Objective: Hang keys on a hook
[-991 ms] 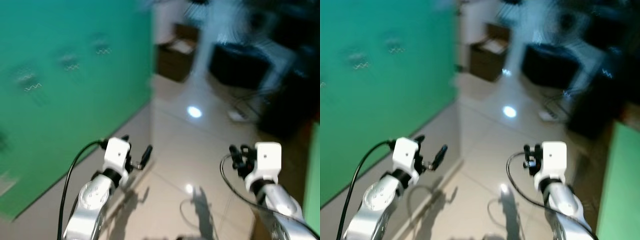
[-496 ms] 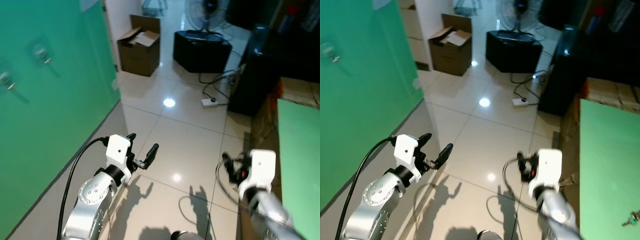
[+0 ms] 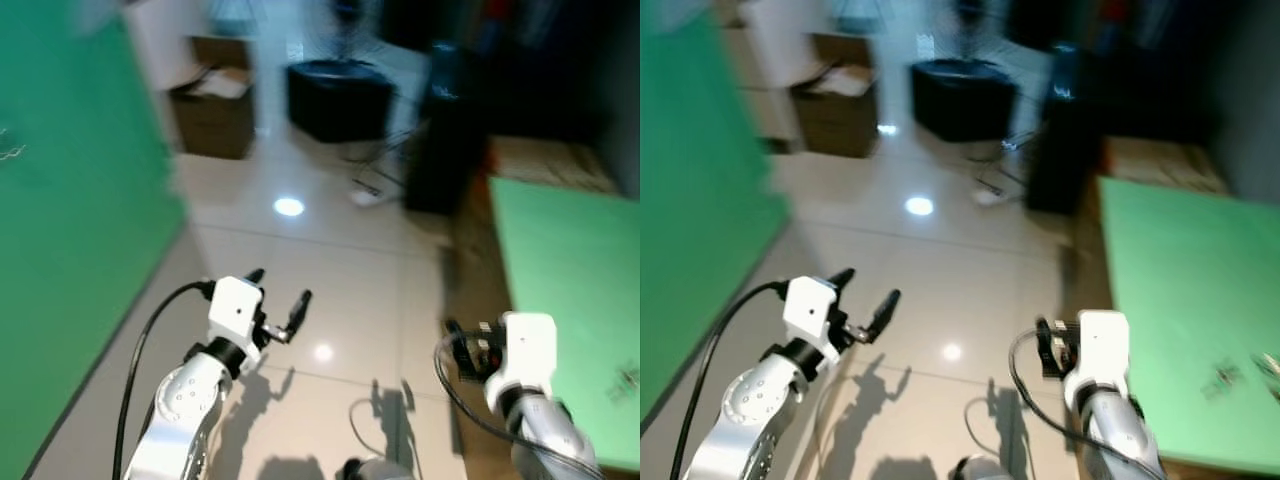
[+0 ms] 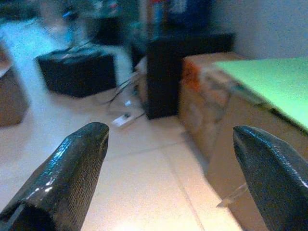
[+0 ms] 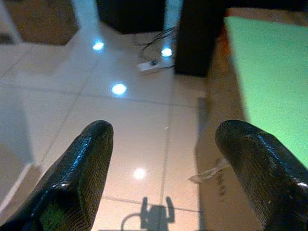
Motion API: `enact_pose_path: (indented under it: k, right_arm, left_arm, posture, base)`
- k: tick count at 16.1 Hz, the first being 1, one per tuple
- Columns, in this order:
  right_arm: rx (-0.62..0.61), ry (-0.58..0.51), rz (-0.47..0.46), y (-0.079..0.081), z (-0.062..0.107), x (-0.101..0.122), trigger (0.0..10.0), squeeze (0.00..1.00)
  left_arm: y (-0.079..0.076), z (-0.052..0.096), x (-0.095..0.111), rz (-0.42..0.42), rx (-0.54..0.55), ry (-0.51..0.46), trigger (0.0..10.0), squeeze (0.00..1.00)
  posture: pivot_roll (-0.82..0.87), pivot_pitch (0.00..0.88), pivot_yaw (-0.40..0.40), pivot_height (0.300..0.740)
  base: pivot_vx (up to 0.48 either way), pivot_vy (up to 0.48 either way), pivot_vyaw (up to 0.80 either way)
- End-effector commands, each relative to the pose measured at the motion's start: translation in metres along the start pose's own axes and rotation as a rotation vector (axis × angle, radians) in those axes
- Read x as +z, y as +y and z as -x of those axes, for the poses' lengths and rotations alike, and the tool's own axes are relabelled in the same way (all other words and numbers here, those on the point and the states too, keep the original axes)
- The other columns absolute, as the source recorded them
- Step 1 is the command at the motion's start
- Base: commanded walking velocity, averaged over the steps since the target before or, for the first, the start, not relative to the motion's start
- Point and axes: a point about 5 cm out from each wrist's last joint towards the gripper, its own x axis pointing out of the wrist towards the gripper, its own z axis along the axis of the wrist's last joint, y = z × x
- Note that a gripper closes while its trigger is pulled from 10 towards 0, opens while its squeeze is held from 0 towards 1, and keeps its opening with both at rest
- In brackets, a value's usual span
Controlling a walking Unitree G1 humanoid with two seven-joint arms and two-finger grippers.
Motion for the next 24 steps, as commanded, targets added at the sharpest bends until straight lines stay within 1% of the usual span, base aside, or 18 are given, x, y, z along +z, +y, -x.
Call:
enact_pose_path:
  k: [1,2,3,5,6,7,10,11,12,13,14,15,17,18,21,22,24]
  right_arm:
    - [0.001,0.010,0.014,-0.002,0.000,0.001,10.0,0.28]
    - [-0.011,0.000,0.004,-0.004,-0.005,0.005,10.0,0.00]
    - [-0.020,-0.004,-0.008,-0.005,-0.008,0.008,10.0,0.00]
    - [-0.011,-0.003,-0.003,-0.004,-0.008,0.010,10.0,0.00]
    - [-0.008,0.000,-0.004,-0.003,-0.008,0.011,10.0,0.00]
    - [-0.010,0.000,-0.005,-0.003,-0.009,0.012,10.0,0.00]
    - [-0.022,-0.005,-0.020,-0.002,-0.012,0.013,10.0,0.00]
    - [-0.009,-0.019,-0.026,0.000,-0.012,0.014,10.0,0.00]
    - [0.019,-0.041,-0.003,0.004,-0.014,0.017,10.0,0.00]
    - [0.035,-0.047,0.084,0.008,-0.017,0.017,10.0,0.00]
    - [0.040,-0.051,0.112,0.009,-0.018,0.017,10.0,0.00]
    - [0.055,-0.067,0.097,0.011,-0.018,0.018,10.0,0.00]
    - [0.084,-0.072,0.130,0.012,-0.017,0.019,10.0,0.00]
    - [0.095,-0.083,0.141,0.011,-0.017,0.021,10.0,0.00]
    - [0.122,-0.087,0.186,0.012,-0.018,0.019,10.0,0.00]
    - [0.124,-0.090,0.194,0.010,-0.019,0.021,10.0,0.00]
    - [0.126,-0.095,0.203,0.007,-0.023,0.024,10.0,0.00]
  left_arm:
    - [-0.005,-0.003,0.003,-0.008,-0.013,-0.023,10.0,0.00]
    - [-0.006,-0.005,0.005,-0.015,-0.020,-0.029,10.0,0.00]
    - [-0.003,-0.009,0.008,-0.025,-0.007,-0.041,10.0,0.00]
    - [0.002,-0.013,0.017,-0.050,0.010,-0.077,10.0,0.00]
    - [0.005,-0.016,0.023,-0.074,0.012,-0.093,10.0,0.00]
    - [0.005,-0.017,0.024,-0.079,0.012,-0.095,10.0,0.00]
    - [0.007,-0.018,0.022,-0.105,0.001,-0.085,10.0,0.00]
    - [0.008,-0.018,0.022,-0.107,0.004,-0.081,10.0,0.00]
    - [0.010,-0.020,0.021,-0.125,0.023,-0.066,10.0,0.00]
    - [0.015,-0.023,0.018,-0.143,0.073,-0.042,10.0,0.00]
    - [0.019,-0.024,0.015,-0.124,0.119,-0.035,10.0,0.00]
    - [0.022,-0.024,0.013,-0.119,0.147,-0.026,10.0,0.00]
    - [0.019,-0.024,0.013,-0.125,0.124,-0.030,10.0,0.00]
    - [0.018,-0.024,0.015,-0.128,0.130,-0.040,10.0,0.00]
    - [0.015,-0.021,0.013,-0.137,0.133,-0.039,10.0,0.00]
    - [0.011,-0.022,0.012,-0.135,0.136,-0.040,10.0,0.00]
    - [0.010,-0.025,0.015,-0.133,0.143,-0.052,10.0,0.00]
  posture:
    - [-0.16,0.000,0.012,0.740]
    - [-0.15,0.000,-0.003,0.740]
    - [-0.15,0.000,-0.006,0.740]
    - [-0.15,0.000,-0.011,0.740]
    - [-0.15,0.000,-0.008,0.740]
    - [-0.15,0.000,-0.007,0.740]
    - [-0.15,0.000,-0.006,0.740]
    - [-0.15,0.000,0.011,0.740]
    - [-0.15,0.000,0.026,0.740]
    - [-0.15,0.000,0.033,0.740]
    - [-0.16,0.000,0.042,0.740]
    - [-0.16,0.000,0.044,0.740]
    - [-0.16,0.000,0.039,0.740]
    - [-0.16,0.000,0.039,0.740]
    - [-0.17,0.000,0.026,0.740]
    - [-0.17,0.000,0.022,0.740]
    - [-0.17,0.000,0.008,0.740]
  base:
    - [0.000,0.000,-0.80]
    - [0.000,0.000,-0.80]
    - [0.000,0.000,-0.80]
    - [0.000,0.000,-0.80]
    - [0.000,0.000,-0.80]
    - [0.000,0.000,-0.80]
    - [0.000,-0.375,-0.80]
    - [0.000,-0.398,-0.80]
    - [0.000,-0.360,-0.42]
    - [0.000,-0.360,0.00]
    - [0.000,-0.356,0.00]
    - [0.000,-0.356,0.00]
    - [0.000,-0.360,0.00]
    - [0.000,-0.360,0.44]
    - [0.000,-0.359,0.80]
    - [0.000,-0.364,0.80]
    - [0.000,-0.364,0.80]
